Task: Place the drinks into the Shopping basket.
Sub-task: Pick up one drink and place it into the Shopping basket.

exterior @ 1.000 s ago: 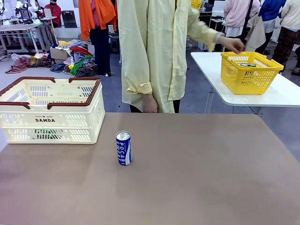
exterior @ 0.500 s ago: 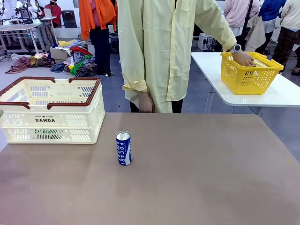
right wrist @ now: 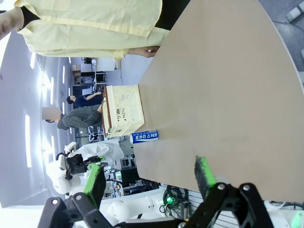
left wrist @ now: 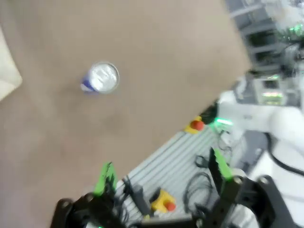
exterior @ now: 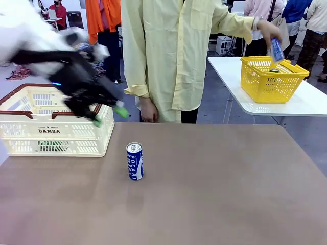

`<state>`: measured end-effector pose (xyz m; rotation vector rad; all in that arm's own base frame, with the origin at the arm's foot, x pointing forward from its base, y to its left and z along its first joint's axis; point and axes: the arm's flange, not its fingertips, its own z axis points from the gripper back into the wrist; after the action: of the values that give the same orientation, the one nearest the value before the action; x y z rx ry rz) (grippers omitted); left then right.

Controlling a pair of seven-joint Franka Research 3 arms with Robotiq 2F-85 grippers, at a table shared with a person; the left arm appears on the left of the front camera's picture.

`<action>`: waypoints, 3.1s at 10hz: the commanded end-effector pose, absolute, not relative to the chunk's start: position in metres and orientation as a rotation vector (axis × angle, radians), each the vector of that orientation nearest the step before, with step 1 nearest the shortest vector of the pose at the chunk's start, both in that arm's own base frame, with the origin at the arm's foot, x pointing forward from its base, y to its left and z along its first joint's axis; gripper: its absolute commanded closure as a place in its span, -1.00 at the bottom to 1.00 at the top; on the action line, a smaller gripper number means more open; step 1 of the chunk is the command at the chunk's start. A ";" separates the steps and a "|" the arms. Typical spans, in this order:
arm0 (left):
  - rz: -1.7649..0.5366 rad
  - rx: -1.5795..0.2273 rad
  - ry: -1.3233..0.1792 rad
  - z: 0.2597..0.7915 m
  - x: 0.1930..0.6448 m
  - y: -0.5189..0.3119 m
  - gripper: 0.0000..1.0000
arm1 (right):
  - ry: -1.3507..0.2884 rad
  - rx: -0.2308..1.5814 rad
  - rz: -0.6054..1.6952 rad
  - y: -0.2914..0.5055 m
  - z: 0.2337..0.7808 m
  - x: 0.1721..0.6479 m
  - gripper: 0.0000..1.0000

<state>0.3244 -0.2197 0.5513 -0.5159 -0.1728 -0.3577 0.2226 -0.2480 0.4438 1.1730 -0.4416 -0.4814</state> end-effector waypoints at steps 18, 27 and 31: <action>-0.230 -0.855 -0.272 0.614 0.296 0.080 -1.00 | -0.456 1.180 -0.461 -0.249 0.444 0.221 -1.00; -0.014 -0.363 -0.090 0.564 0.375 -0.192 -1.00 | -0.456 1.180 -0.461 -0.249 0.444 0.221 -1.00; 0.162 -0.154 -0.218 0.500 0.410 -0.264 -1.00 | -0.456 1.180 -0.461 -0.249 0.444 0.221 -1.00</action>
<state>0.4040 -0.2553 0.4999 -0.2003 -0.2143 0.1056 0.2224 -0.2483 0.4435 1.1730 -0.4406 -0.4829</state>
